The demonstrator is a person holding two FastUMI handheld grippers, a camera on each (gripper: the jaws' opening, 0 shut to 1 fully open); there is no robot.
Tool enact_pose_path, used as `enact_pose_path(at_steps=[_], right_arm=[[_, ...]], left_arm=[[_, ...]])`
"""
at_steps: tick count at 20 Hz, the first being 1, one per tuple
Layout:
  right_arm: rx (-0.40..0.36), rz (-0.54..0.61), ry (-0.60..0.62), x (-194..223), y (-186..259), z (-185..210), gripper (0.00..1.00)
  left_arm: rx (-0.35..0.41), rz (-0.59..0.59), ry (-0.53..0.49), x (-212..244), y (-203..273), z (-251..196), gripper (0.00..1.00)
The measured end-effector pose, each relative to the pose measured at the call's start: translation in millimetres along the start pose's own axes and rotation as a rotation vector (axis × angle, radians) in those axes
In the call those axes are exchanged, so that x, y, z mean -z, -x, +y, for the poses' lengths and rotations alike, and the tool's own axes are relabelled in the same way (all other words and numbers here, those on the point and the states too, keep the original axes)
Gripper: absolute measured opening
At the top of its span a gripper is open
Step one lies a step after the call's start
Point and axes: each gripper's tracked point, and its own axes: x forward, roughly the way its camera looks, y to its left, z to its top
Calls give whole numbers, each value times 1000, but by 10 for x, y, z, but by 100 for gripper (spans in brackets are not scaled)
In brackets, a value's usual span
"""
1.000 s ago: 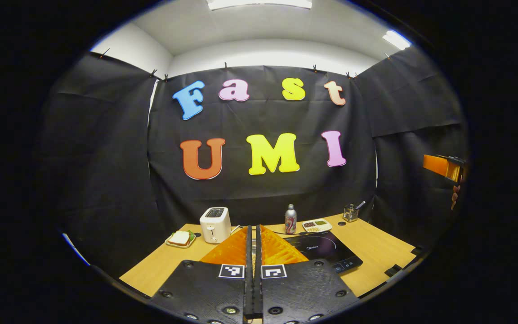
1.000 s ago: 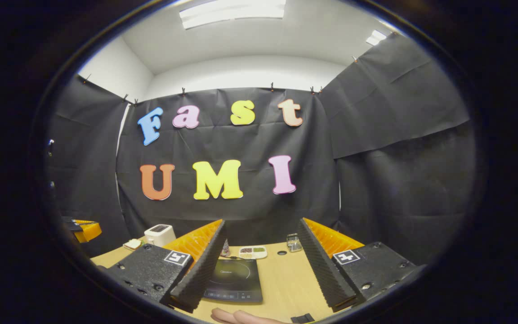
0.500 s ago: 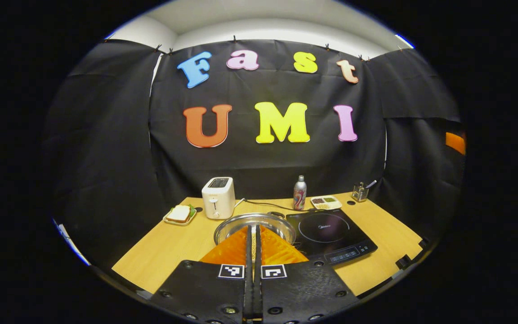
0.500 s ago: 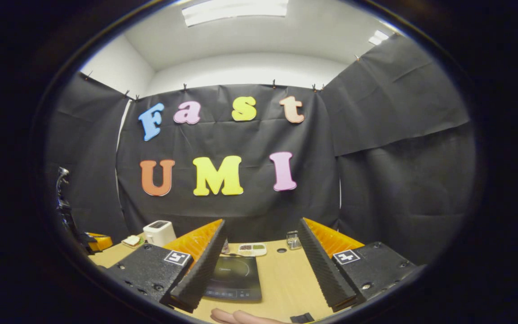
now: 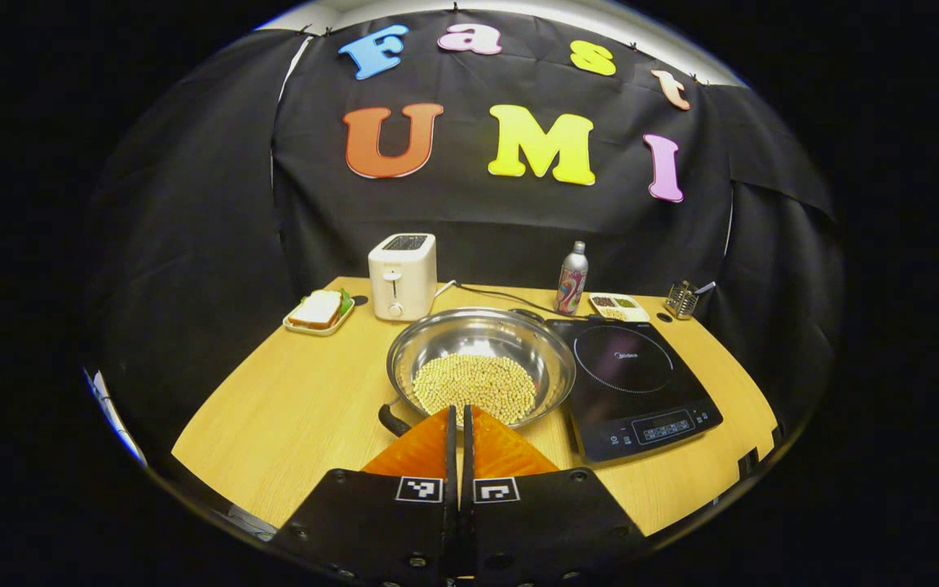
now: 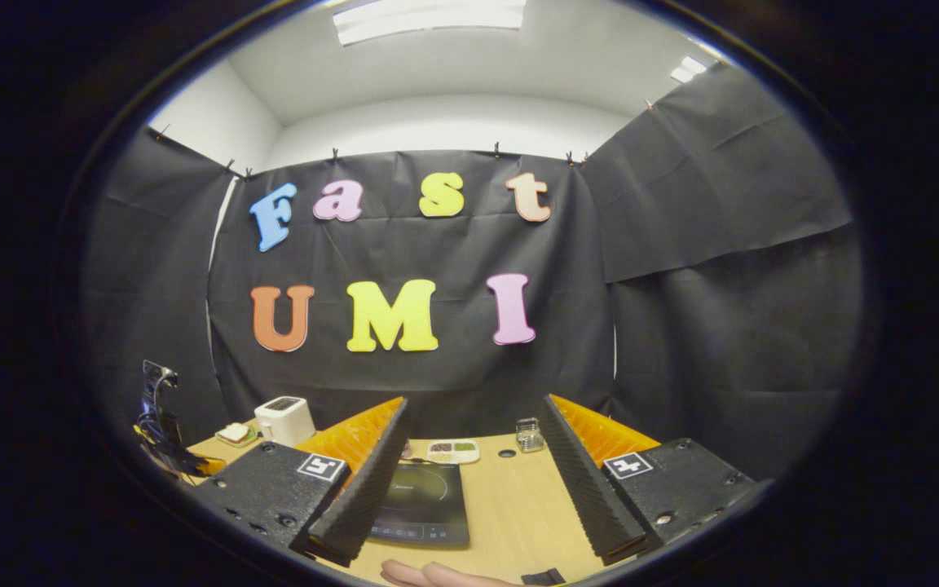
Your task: First push the handle of the pot to place it horizontally, then grasp the pot with both hands and set it on the induction cooktop.
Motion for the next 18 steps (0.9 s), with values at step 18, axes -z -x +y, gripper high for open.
enact_pose_path(at_steps=[18], right_arm=[[-16, 45, -4, 248, -289, 51, 100]], left_arm=[[4, 247, 11, 752, -681, 55, 11]])
